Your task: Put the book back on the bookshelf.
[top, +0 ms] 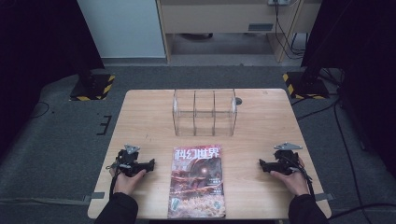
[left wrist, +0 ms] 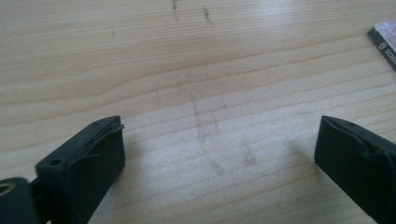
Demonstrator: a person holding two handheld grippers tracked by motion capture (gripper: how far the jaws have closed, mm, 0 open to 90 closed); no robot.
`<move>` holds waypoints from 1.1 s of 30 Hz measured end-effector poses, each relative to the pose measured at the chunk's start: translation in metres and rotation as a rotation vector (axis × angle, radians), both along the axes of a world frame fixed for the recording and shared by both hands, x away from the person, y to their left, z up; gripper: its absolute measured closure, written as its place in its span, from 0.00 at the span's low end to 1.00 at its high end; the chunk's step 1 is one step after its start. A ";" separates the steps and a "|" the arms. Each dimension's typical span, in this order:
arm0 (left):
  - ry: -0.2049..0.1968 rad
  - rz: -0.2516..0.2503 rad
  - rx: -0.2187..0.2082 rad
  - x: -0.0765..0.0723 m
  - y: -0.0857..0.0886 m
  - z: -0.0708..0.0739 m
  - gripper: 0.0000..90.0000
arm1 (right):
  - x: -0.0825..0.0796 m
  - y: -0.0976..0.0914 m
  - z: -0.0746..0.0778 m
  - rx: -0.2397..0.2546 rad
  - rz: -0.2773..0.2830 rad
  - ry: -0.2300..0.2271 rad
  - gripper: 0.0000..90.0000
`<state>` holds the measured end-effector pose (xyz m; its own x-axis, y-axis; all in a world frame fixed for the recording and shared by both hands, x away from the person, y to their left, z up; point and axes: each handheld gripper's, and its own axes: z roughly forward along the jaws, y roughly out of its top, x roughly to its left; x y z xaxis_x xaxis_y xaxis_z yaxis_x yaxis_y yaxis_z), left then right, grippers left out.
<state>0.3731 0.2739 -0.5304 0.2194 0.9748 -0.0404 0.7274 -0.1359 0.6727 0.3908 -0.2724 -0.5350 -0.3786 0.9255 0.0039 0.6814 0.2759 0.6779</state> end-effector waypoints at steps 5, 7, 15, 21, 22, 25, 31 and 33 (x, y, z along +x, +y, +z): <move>-0.032 0.007 -0.001 -0.003 0.001 0.007 0.05 | -0.002 0.005 0.009 0.002 0.002 -0.016 0.09; -0.057 0.002 -0.012 -0.004 0.000 0.011 0.05 | -0.005 0.006 0.016 0.032 0.006 -0.039 0.10; -0.127 -0.023 -0.035 -0.011 -0.005 0.024 0.08 | -0.010 0.016 0.030 0.095 0.005 -0.056 0.10; -0.160 -0.030 -0.067 -0.015 -0.011 0.029 0.11 | -0.013 0.023 0.035 0.111 0.023 -0.060 0.10; -0.165 -0.037 -0.072 -0.016 -0.012 0.030 0.11 | -0.014 0.024 0.035 0.113 0.032 -0.058 0.10; -0.176 -0.052 -0.080 -0.019 -0.016 0.032 0.12 | -0.016 0.029 0.038 0.120 0.028 -0.055 0.10; -0.193 -0.089 -0.086 -0.022 -0.026 0.034 0.12 | -0.018 0.039 0.042 0.137 0.048 -0.067 0.10; -0.197 -0.101 -0.085 -0.023 -0.030 0.034 0.12 | -0.018 0.040 0.042 0.138 0.054 -0.067 0.10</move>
<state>0.3497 0.2434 -0.4961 0.3272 0.9425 -0.0681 0.5661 -0.1378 0.8127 0.3729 -0.2320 -0.4930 -0.4315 0.8962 0.1030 0.6204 0.2119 0.7551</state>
